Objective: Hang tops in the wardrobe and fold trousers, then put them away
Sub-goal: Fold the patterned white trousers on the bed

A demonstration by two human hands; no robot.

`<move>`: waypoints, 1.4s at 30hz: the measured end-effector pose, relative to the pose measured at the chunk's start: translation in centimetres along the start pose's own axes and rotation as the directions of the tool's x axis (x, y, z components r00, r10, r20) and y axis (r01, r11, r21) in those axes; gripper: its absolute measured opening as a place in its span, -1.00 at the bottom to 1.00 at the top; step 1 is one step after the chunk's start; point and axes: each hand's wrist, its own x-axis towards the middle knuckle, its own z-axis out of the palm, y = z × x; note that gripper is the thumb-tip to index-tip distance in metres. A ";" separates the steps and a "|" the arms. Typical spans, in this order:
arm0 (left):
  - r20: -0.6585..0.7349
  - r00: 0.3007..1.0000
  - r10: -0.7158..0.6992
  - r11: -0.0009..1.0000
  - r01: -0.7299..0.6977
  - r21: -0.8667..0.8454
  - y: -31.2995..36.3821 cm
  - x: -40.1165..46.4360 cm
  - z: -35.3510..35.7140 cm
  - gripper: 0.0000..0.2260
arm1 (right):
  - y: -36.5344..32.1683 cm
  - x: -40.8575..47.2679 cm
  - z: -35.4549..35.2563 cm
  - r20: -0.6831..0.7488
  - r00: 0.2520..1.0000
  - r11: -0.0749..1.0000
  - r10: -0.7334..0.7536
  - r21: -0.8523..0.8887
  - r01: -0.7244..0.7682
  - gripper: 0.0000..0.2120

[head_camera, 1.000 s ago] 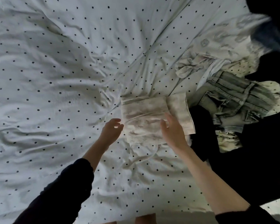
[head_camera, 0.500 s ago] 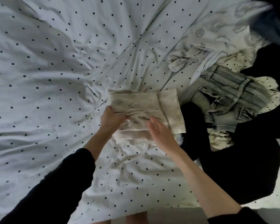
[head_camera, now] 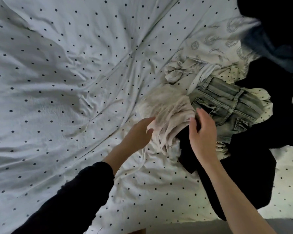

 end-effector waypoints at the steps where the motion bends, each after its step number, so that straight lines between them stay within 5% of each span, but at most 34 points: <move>1: 0.006 1.000 -0.005 0.995 0.005 0.097 -1.2 -0.1 0.5 -0.56 | -0.2 0.2 0.3 0.016 0.986 0.983 -0.164 -0.086 0.165 -0.65; 5: -0.012 0.998 0.067 0.950 -0.060 0.307 -4.0 0.6 1.8 -0.43 | -1.8 4.2 2.5 0.246 0.834 0.802 -0.494 -0.242 0.546 -0.67; 7: -0.013 0.998 0.059 0.949 -0.052 0.311 -4.5 2.0 2.2 -0.28 | -2.8 7.6 3.8 0.525 0.728 0.695 -0.440 -0.315 0.647 -0.51; 10: 0.056 0.998 0.003 0.939 -0.022 0.342 -4.6 4.1 3.2 -0.02 | -2.0 11.7 4.8 0.817 0.561 0.541 -0.133 -0.415 0.732 -0.20; 13: 0.070 0.995 0.072 0.874 -0.097 0.476 -5.1 5.8 4.7 0.17 | 1.3 12.7 4.0 0.859 0.511 0.461 0.011 -0.458 0.760 0.05; 17: 0.006 0.991 0.136 0.741 -0.106 0.663 -5.9 7.0 7.1 0.22 | 5.3 9.7 4.1 0.858 0.511 0.259 -0.047 -0.484 0.836 0.20; 21: -0.024 0.991 0.129 0.742 -0.080 0.666 -6.0 7.2 7.5 0.21 | 5.2 8.5 4.5 0.838 0.536 0.287 -0.103 -0.491 0.823 0.15; 25: 0.035 0.982 0.183 0.704 -0.156 0.692 -5.8 6.1 7.7 0.22 | 4.6 8.2 4.9 0.786 0.582 0.298 -0.208 -0.516 0.803 -0.32; 28: 0.089 0.977 0.192 0.628 -0.192 0.754 -5.9 6.1 7.0 0.25 | 3.6 8.8 5.1 0.791 0.574 0.309 -0.212 -0.503 0.807 -0.46; 32: 0.074 0.974 0.215 0.636 -0.197 0.746 -5.5 6.1 6.1 0.17 | 2.5 9.5 4.0 0.804 0.555 0.371 -0.212 -0.459 0.807 -0.49; 36: -0.016 0.928 0.372 0.662 -0.253 0.705 -4.3 5.0 4.5 -0.04 | 1.7 7.0 3.3 0.677 0.718 0.628 -0.159 -0.493 0.603 -0.58; 39: 0.064 0.903 0.425 0.628 -0.345 0.697 -6.8 3.2 3.1 -0.12 | 2.1 2.5 4.0 0.672 0.716 0.578 -0.191 -0.513 0.635 -0.45; 42: 0.293 0.906 0.307 0.569 -0.421 0.706 -10.1 1.5 2.2 -0.17 | 2.8 -1.0 4.7 0.757 0.634 0.538 -0.158 -0.473 0.698 -0.26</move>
